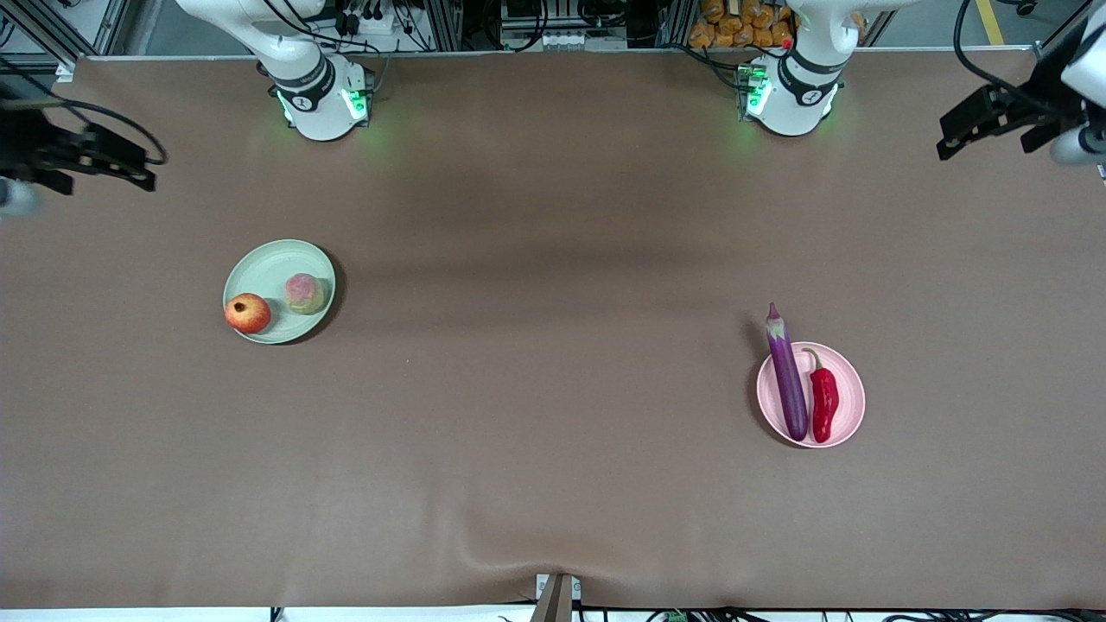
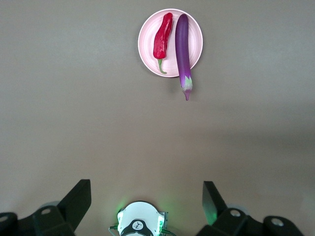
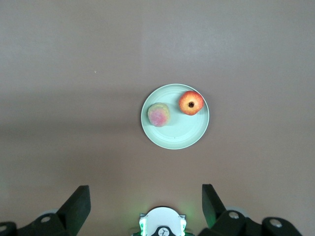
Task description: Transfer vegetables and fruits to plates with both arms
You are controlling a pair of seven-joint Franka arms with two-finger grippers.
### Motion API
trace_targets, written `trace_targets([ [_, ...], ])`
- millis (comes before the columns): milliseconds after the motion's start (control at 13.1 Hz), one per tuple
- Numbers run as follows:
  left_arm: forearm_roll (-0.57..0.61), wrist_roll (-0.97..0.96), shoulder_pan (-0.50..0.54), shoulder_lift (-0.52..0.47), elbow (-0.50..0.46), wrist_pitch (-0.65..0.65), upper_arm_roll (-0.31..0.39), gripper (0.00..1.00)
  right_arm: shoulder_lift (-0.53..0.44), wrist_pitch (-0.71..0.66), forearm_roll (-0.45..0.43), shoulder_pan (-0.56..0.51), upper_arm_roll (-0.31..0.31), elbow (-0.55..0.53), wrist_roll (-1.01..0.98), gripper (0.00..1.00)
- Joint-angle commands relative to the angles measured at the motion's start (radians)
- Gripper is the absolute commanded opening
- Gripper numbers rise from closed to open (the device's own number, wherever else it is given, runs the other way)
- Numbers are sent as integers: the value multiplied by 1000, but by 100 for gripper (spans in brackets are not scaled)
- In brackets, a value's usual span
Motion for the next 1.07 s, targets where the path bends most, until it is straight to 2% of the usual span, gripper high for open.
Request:
trace_targets([
  [0,3,18,5,-68,-66,12,-10,100,-124,58,-21,-38,6,-164,-11,100],
  [382,3,18,3,-78,-73,19,-10,100,-67,34,-20,-25,12,-49,-6,100],
  [535,3,23,2,-68,-63,19,-10,100,-71,34,-14,-26,7,-38,-5,100],
  [764,3,23,2,-56,-43,19,-10,100,-73,-1,42,-73,-26,-38,-6,100],
  [993,3,23,2,-58,-42,17,-10,100,-75,-8,28,-67,-22,-38,-11,100],
])
